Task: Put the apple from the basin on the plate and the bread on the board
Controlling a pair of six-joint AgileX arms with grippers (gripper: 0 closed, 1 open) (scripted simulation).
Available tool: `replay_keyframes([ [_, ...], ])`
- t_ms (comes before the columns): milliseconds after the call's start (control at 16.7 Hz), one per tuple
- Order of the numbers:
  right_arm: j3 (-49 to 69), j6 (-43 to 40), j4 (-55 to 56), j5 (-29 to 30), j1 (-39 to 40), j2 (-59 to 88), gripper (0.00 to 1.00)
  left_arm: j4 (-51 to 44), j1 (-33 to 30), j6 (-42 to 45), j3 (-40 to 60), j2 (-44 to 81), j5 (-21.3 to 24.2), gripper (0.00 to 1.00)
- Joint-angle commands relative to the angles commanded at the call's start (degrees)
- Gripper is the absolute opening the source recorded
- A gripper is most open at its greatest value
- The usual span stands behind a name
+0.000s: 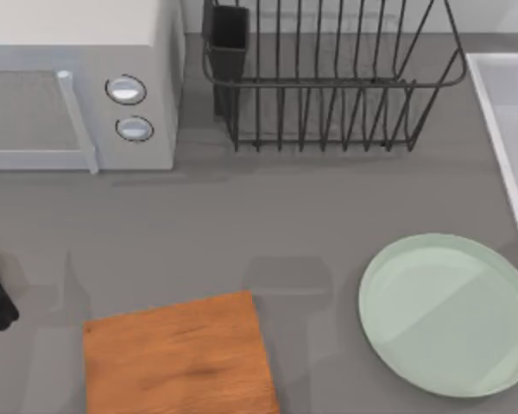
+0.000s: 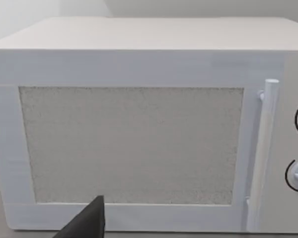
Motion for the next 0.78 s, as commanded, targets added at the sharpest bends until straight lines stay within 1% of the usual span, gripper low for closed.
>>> replay_keyframes([
  [360, 0.0, 0.0, 0.0, 0.0, 0.0, 0.0, 0.02, 0.0, 0.0, 0.0, 0.0, 0.0, 0.0, 1.00],
  [420, 0.0, 0.0, 0.0, 0.0, 0.0, 0.0, 0.00, 0.0, 0.0, 0.0, 0.0, 0.0, 0.0, 1.00],
  [780, 0.0, 0.0, 0.0, 0.0, 0.0, 0.0, 0.00, 0.0, 0.0, 0.0, 0.0, 0.0, 0.0, 1.00],
])
